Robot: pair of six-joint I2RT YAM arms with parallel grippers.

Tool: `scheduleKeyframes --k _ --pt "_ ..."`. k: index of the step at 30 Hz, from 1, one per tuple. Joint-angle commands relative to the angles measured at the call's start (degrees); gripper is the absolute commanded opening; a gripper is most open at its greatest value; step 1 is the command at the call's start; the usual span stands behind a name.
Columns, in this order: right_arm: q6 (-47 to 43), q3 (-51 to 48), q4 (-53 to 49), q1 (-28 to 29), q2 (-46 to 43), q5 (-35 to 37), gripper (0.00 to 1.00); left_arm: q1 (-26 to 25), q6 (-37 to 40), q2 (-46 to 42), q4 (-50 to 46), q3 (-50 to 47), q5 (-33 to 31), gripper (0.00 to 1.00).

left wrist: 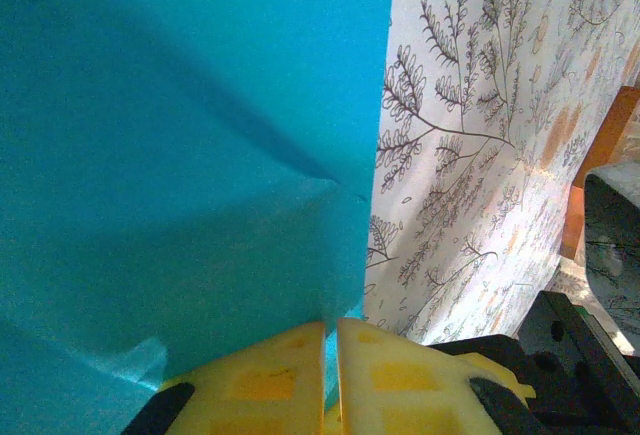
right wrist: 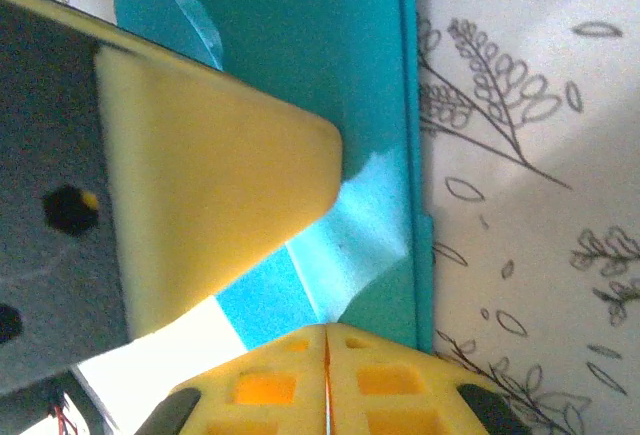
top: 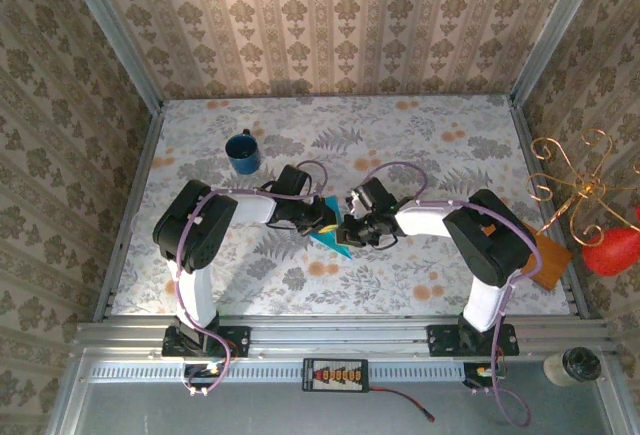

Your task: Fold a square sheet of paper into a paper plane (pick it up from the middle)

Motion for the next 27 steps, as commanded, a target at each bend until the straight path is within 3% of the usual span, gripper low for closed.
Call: scheduleKeyframes --k 1,19,27 --pt "-1.9 -2.4 -7.2 -0.1 -1.1 -2.0 0.09 0.2 0.7 4.3 -7.1 -2.5 -5.9 0.12" --pt "-1.5 -7.1 -8.2 -0.1 -7.5 -3.8 0.10 0.4 1.0 4.1 -7.2 -2.5 -5.7 0.12" --pt "0.6 -6.6 -7.8 -0.8 -13.7 4.1 0.25 0.5 0.9 3.8 -6.2 -3.2 -5.3 0.12"
